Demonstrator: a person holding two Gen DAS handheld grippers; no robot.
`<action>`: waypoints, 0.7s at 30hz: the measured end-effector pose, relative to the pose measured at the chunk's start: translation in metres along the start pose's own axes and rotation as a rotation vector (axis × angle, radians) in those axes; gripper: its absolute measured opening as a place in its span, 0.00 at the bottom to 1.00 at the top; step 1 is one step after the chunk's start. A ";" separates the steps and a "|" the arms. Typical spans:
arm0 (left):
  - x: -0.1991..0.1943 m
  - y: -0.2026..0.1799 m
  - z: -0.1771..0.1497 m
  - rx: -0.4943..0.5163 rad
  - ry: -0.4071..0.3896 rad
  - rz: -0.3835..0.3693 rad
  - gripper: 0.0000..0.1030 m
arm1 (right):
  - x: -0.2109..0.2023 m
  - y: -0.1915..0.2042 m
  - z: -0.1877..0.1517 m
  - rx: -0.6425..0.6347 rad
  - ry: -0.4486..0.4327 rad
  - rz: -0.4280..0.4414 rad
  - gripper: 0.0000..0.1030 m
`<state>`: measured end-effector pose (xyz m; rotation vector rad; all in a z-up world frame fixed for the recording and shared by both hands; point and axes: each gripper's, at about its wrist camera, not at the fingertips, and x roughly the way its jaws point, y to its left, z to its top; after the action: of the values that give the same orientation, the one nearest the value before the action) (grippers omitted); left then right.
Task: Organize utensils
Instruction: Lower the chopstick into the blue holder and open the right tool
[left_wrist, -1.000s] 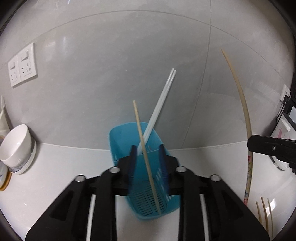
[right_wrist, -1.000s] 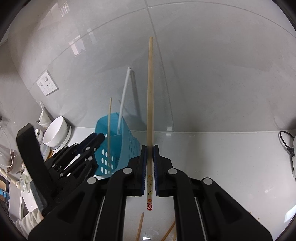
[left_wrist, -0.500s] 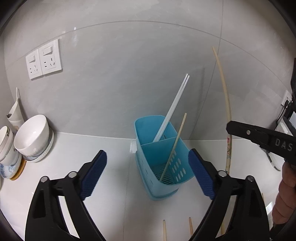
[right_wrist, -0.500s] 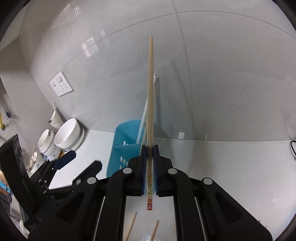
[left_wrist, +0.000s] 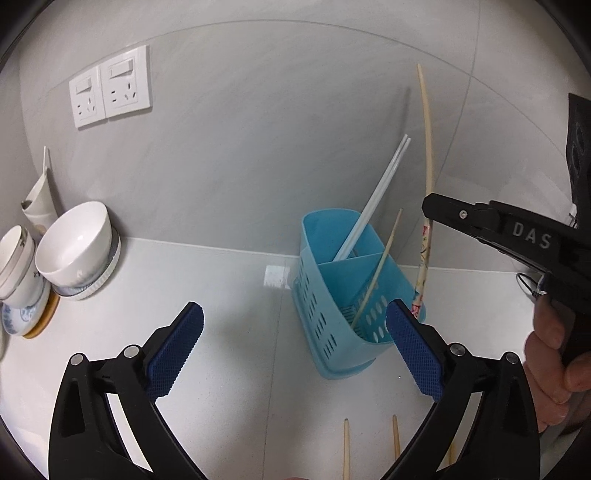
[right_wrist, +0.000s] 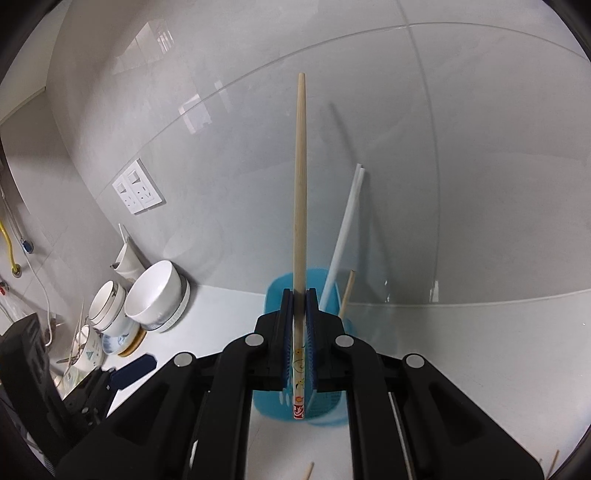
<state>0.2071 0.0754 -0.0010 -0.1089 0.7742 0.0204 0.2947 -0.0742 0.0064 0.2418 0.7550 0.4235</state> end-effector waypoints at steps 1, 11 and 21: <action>0.001 0.002 0.000 -0.005 0.001 0.001 0.94 | 0.004 0.000 -0.001 0.002 0.002 -0.002 0.06; 0.012 0.013 -0.003 -0.012 0.010 0.003 0.94 | 0.034 -0.002 -0.022 0.001 0.041 -0.056 0.06; 0.023 0.023 0.000 -0.017 0.017 0.021 0.94 | 0.046 -0.003 -0.037 -0.019 0.084 -0.093 0.09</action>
<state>0.2220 0.0978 -0.0190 -0.1173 0.7924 0.0458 0.2995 -0.0531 -0.0489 0.1710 0.8408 0.3537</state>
